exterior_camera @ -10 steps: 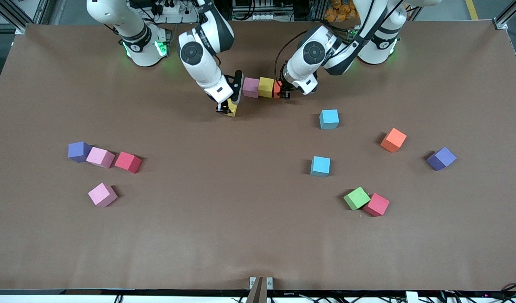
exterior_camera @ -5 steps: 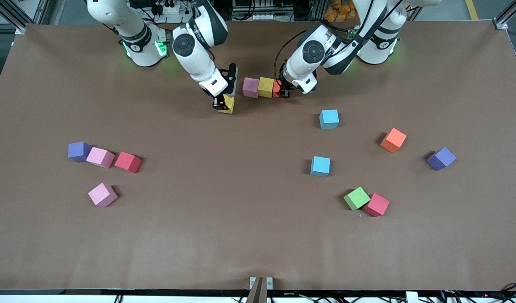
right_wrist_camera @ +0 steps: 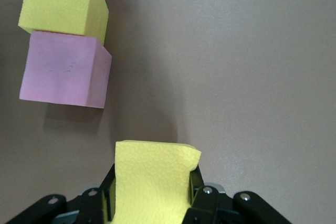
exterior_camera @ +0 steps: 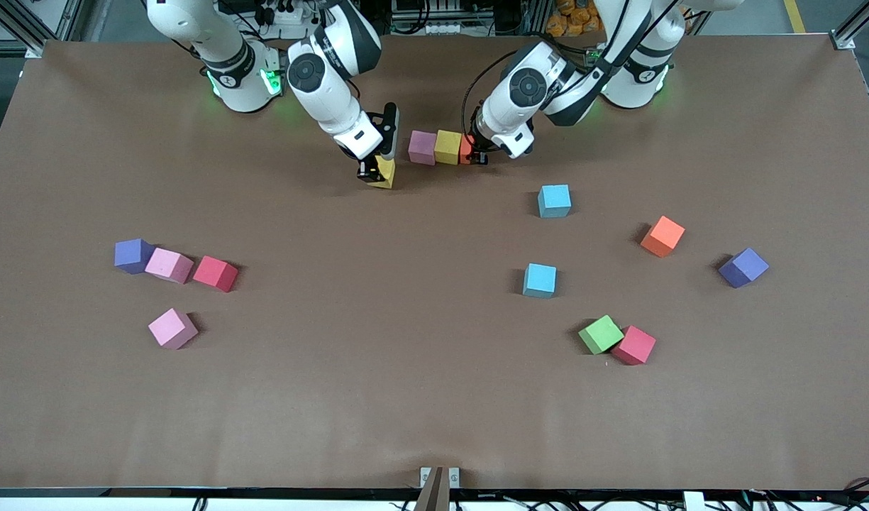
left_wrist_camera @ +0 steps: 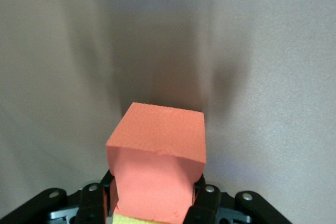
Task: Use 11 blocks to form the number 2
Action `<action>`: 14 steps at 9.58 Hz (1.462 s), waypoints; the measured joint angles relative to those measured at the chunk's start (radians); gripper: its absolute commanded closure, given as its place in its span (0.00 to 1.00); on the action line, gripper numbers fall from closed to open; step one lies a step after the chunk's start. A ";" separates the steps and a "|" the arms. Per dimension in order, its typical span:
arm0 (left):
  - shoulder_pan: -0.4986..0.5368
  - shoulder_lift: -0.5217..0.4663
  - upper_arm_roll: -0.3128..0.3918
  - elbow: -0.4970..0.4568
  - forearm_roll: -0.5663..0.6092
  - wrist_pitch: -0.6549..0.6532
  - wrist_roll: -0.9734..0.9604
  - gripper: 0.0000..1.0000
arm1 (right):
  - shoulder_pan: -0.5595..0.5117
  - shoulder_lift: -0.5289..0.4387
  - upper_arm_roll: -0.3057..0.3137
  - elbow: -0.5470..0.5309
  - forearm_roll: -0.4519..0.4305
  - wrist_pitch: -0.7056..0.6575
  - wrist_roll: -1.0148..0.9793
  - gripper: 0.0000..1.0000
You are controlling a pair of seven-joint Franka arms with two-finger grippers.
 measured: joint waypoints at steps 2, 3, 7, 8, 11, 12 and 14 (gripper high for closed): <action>0.000 0.000 0.000 0.000 0.000 0.000 0.000 1.00 | 0.001 0.000 0.001 0.001 0.060 0.005 0.015 0.91; 0.000 0.000 -0.001 0.000 0.000 0.001 0.000 1.00 | 0.003 0.003 0.002 0.006 0.121 0.006 0.024 0.89; 0.000 0.000 -0.008 0.000 0.000 0.005 0.000 0.00 | 0.023 0.083 0.004 0.087 0.190 0.020 0.254 0.86; 0.000 0.000 -0.009 0.000 0.000 0.005 0.000 0.00 | 0.024 0.108 0.004 0.114 0.193 0.021 0.329 0.86; -0.001 0.000 -0.010 0.003 0.000 0.006 0.000 0.00 | 0.026 0.194 0.004 0.203 0.195 0.021 0.536 0.86; -0.001 -0.001 -0.010 0.005 0.000 0.007 0.002 0.00 | 0.026 0.222 0.004 0.233 0.196 0.021 0.591 0.86; 0.001 -0.030 -0.010 0.019 0.000 0.007 0.030 0.00 | 0.026 0.270 0.003 0.299 0.197 0.013 0.763 0.86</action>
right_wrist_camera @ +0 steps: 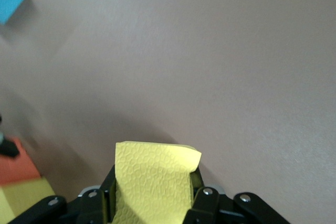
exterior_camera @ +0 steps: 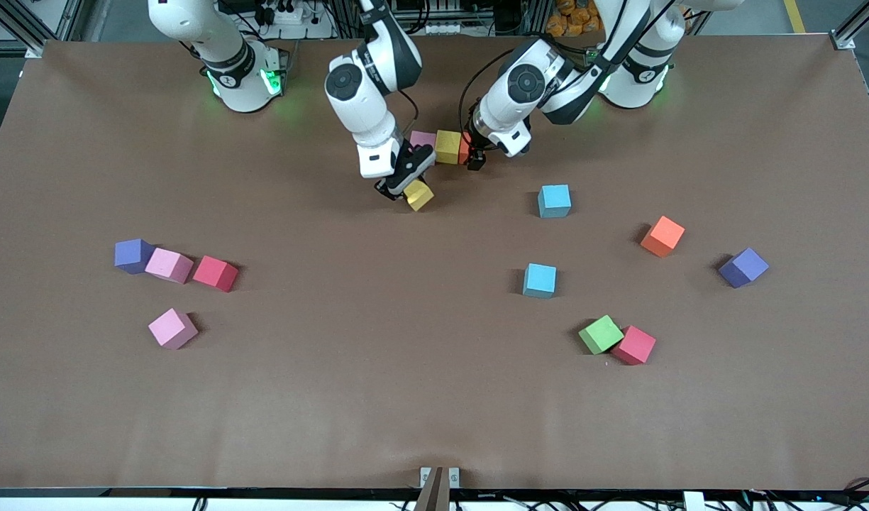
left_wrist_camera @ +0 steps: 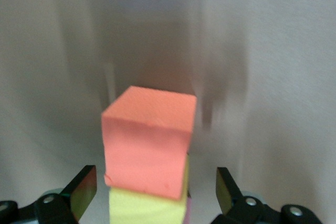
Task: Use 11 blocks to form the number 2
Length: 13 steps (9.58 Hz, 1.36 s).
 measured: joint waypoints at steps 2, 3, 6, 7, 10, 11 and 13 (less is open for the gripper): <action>0.016 -0.086 0.011 0.002 0.000 -0.070 0.077 0.00 | 0.001 0.033 0.001 0.055 0.000 -0.026 0.158 0.86; 0.031 -0.133 0.032 0.002 0.000 -0.132 0.131 0.00 | 0.005 0.046 0.002 0.073 -0.001 -0.039 0.240 0.86; 0.084 -0.202 0.085 0.001 0.000 -0.260 0.324 0.00 | 0.033 0.078 0.002 0.151 -0.173 -0.152 0.600 0.86; 0.098 -0.215 0.115 0.001 0.000 -0.294 0.407 0.00 | 0.035 0.087 0.001 0.201 -0.280 -0.214 0.734 0.87; 0.135 -0.246 0.266 0.029 0.000 -0.391 0.721 0.00 | 0.035 0.128 -0.002 0.308 -0.397 -0.284 0.939 0.87; 0.140 -0.248 0.330 0.060 0.000 -0.443 0.823 0.00 | 0.035 0.148 -0.005 0.328 -0.413 -0.273 0.988 0.87; 0.147 -0.249 0.409 0.106 0.005 -0.509 0.972 0.00 | 0.040 0.178 -0.005 0.359 -0.518 -0.244 1.139 0.87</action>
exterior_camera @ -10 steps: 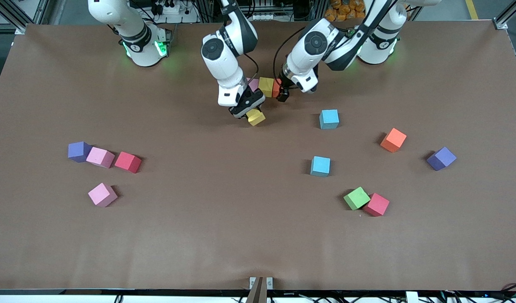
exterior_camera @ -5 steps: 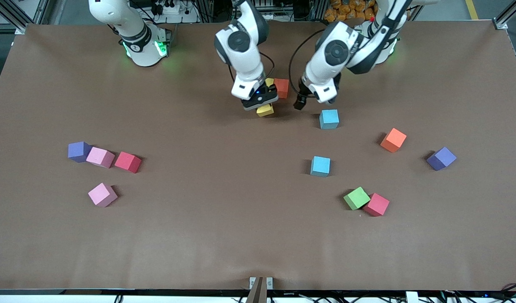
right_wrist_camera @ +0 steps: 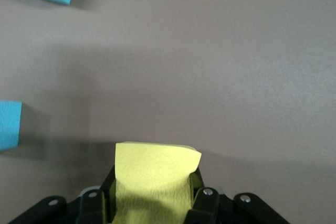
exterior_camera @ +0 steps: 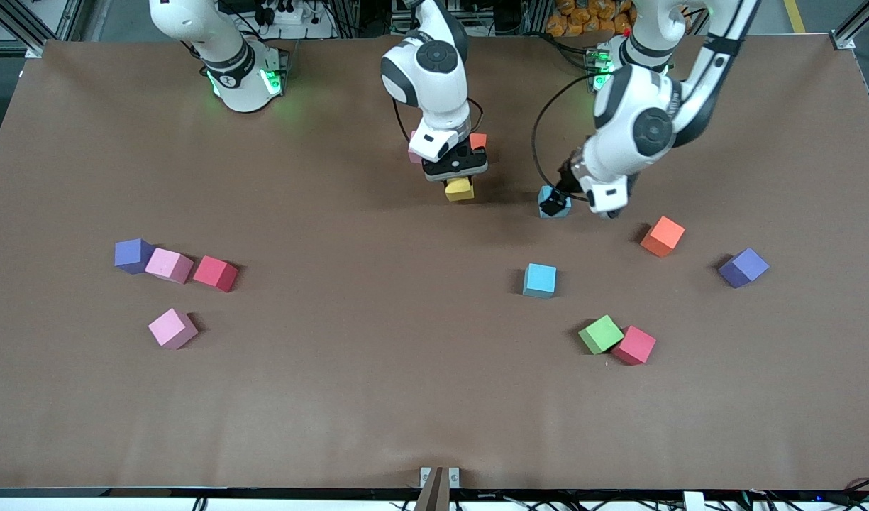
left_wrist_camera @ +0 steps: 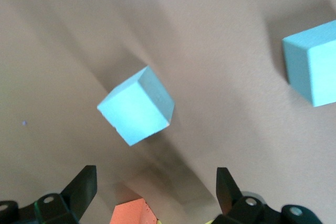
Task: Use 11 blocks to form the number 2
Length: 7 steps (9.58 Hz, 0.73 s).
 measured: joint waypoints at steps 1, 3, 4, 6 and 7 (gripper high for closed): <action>-0.001 0.000 0.007 0.003 0.026 -0.006 0.038 0.00 | 0.014 0.006 0.000 0.008 -0.051 0.001 0.069 0.87; -0.022 0.003 -0.001 0.002 0.164 -0.011 0.087 0.00 | 0.057 0.016 -0.008 0.009 -0.093 0.001 0.162 0.87; -0.037 0.009 -0.009 0.002 0.212 -0.012 0.140 0.00 | 0.090 0.032 -0.029 0.009 -0.098 0.001 0.191 0.88; -0.049 0.025 -0.011 0.001 0.231 -0.012 0.299 0.00 | 0.147 0.068 -0.063 0.009 -0.102 0.001 0.242 0.88; -0.047 0.032 -0.005 0.001 0.231 -0.012 0.373 0.00 | 0.161 0.083 -0.065 0.009 -0.116 0.001 0.270 0.88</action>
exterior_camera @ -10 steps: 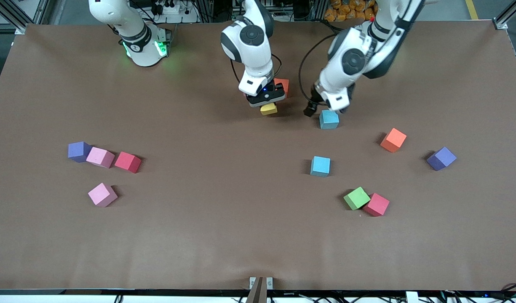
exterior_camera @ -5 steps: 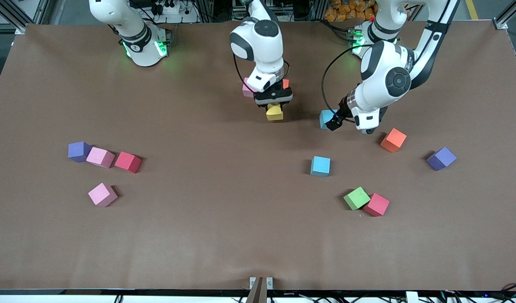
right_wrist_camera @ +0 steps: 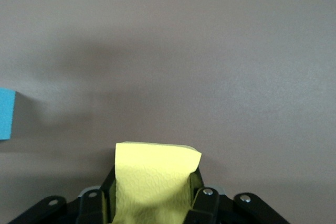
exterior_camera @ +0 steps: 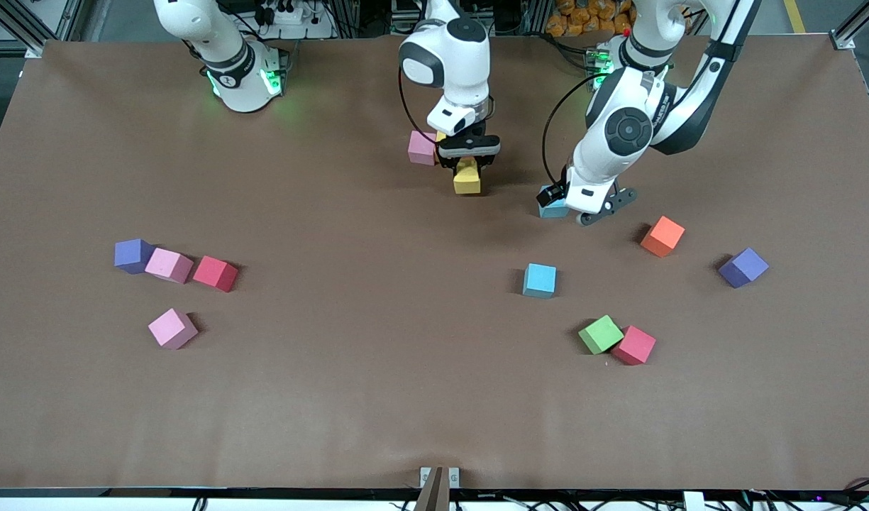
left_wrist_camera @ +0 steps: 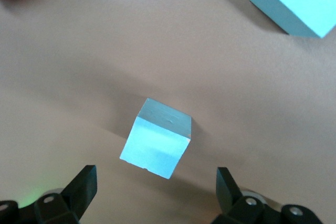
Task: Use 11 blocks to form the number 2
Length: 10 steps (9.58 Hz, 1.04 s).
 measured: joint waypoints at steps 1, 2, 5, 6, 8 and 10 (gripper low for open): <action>0.002 0.008 0.004 -0.002 0.000 -0.001 0.043 0.00 | 0.013 0.013 0.000 0.000 -0.013 0.000 0.030 0.88; 0.003 0.014 0.006 -0.003 0.001 -0.012 0.068 0.00 | 0.023 0.025 -0.001 0.000 -0.021 0.000 0.054 0.88; 0.007 0.036 0.026 -0.007 0.002 -0.039 0.145 0.00 | 0.040 0.044 -0.001 0.001 -0.023 0.000 0.089 0.88; 0.009 0.050 0.035 -0.008 0.002 -0.039 0.153 0.00 | 0.041 0.047 -0.001 0.001 -0.024 0.000 0.095 0.89; 0.012 0.063 0.042 -0.007 -0.003 -0.039 0.154 0.00 | 0.041 0.053 -0.001 0.003 -0.029 -0.002 0.114 0.90; 0.012 0.064 0.043 -0.004 -0.020 -0.039 0.154 0.00 | 0.042 0.056 -0.003 0.029 -0.031 -0.034 0.128 0.90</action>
